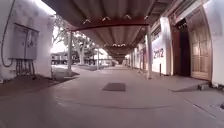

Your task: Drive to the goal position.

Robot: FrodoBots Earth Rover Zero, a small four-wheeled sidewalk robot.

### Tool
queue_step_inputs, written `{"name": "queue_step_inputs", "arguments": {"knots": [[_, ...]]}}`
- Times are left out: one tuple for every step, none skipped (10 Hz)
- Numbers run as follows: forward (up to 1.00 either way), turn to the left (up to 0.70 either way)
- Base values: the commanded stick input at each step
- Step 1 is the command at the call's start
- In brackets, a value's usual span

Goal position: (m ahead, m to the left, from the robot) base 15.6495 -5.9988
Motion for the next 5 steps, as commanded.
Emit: {"name": "queue_step_inputs", "arguments": {"knots": [[0.85,0.0],[0.85,0.0],[0.85,0.0],[0.85,0.0],[0.85,0.0]]}}
